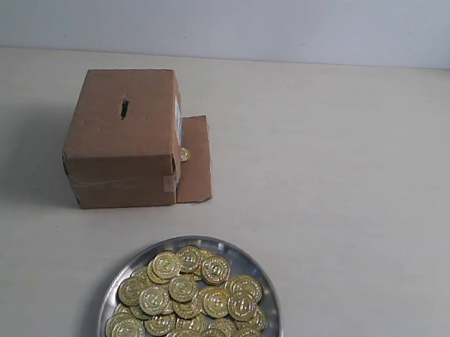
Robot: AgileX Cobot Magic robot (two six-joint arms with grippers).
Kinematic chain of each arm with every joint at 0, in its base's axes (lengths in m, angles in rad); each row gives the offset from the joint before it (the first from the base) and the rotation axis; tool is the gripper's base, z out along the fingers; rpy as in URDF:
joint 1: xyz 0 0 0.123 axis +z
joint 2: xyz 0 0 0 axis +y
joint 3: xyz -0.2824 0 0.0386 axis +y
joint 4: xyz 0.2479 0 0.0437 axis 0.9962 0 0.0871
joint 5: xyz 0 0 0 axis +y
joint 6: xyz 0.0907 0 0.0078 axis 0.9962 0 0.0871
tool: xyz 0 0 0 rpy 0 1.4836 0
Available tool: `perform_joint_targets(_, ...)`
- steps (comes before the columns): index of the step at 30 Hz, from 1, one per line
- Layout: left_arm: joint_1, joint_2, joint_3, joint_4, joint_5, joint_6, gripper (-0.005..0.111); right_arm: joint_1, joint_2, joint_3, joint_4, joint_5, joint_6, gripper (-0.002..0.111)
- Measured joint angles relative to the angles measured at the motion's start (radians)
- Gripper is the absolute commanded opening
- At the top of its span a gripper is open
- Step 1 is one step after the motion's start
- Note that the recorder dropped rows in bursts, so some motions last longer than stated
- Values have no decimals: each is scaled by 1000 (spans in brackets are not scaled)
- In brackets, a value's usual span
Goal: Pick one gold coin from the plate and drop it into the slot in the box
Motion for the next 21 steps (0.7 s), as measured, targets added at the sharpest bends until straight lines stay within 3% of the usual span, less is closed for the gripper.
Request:
perform_joint_targets(9,28,-164,29,0,0,0,0,-116,-156,-2,2,0,0,0)
perform_joint_targets(15,28,-284,108,0,21,0,0,-134,-248,-4,2,-2,0,0)
perform_joint_targets(21,28,-304,110,2,36,0,0,-134,-314,-4,2,-2,0,0)
